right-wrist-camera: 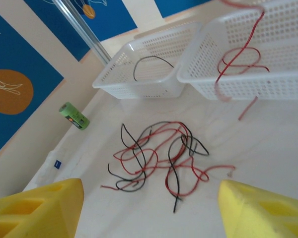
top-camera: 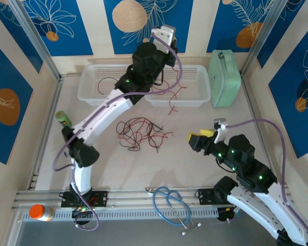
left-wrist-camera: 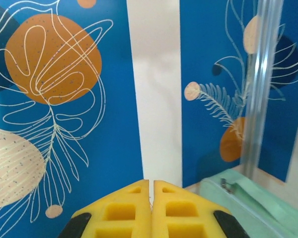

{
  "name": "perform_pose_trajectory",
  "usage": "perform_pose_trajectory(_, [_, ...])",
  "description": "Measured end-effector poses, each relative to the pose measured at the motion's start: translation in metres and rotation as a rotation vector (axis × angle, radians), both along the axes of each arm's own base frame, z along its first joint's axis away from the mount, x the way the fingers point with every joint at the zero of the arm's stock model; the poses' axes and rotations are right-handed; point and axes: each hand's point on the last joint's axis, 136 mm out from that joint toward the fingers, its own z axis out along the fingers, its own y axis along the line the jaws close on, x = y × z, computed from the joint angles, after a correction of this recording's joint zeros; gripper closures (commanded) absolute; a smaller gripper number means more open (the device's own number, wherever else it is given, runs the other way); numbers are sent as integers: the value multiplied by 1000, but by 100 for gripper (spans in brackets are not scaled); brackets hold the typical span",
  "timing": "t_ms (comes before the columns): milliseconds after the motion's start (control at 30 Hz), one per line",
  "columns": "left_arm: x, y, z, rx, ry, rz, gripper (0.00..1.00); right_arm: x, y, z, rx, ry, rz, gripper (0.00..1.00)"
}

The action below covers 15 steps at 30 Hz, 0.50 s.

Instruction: Untangle the cables

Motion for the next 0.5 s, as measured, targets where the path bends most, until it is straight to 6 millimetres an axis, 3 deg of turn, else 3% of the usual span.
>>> perform_pose_trajectory(167, [38, -18, -23, 48, -70, 92, 100, -16, -15, -19, 4, 73, -25, 28])
perform_pose_trajectory(300, [64, -23, -45, 60, -84, 152, 100, -19, -17, -46, -16, 162, -41, 29])
perform_pose_trajectory(433, [93, -20, -86, 79, -25, 192, 100, -20, -18, -70, -36, 235, -56, 29])
perform_pose_trajectory(500, [107, -17, -114, 91, 29, 205, 100, -20, -18, -72, -34, 252, -63, 29])
